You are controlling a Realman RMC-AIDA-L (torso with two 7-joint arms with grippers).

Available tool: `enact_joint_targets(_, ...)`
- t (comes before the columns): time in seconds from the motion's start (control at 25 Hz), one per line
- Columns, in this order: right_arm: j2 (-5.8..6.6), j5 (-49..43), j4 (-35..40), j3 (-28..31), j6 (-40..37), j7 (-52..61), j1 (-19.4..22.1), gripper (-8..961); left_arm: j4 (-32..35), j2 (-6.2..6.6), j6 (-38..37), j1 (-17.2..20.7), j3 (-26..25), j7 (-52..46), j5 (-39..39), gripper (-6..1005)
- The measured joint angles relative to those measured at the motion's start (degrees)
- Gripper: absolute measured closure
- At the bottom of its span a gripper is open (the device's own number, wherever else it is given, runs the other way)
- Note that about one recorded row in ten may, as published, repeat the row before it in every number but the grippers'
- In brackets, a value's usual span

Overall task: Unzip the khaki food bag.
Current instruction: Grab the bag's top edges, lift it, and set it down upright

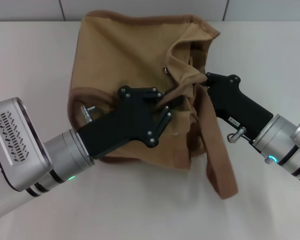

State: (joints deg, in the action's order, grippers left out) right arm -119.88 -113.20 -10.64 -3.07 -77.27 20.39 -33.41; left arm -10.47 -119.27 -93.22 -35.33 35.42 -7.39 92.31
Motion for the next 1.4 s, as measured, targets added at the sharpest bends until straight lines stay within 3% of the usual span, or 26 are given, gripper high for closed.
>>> enact_joint_targets(0.88,0.00,0.0,0.4,0.1,0.4,-1.3,1.8,948,-0.5,0.00,-4.6,1.0,-5.0,0.0,-0.1,929)
enact_joint_targets(1.4,0.00,-0.2,0.6,0.1,0.4,-1.3,3.6,949,-0.2,0.03,-8.9,4.6,-11.4,0.0,-0.5,929)
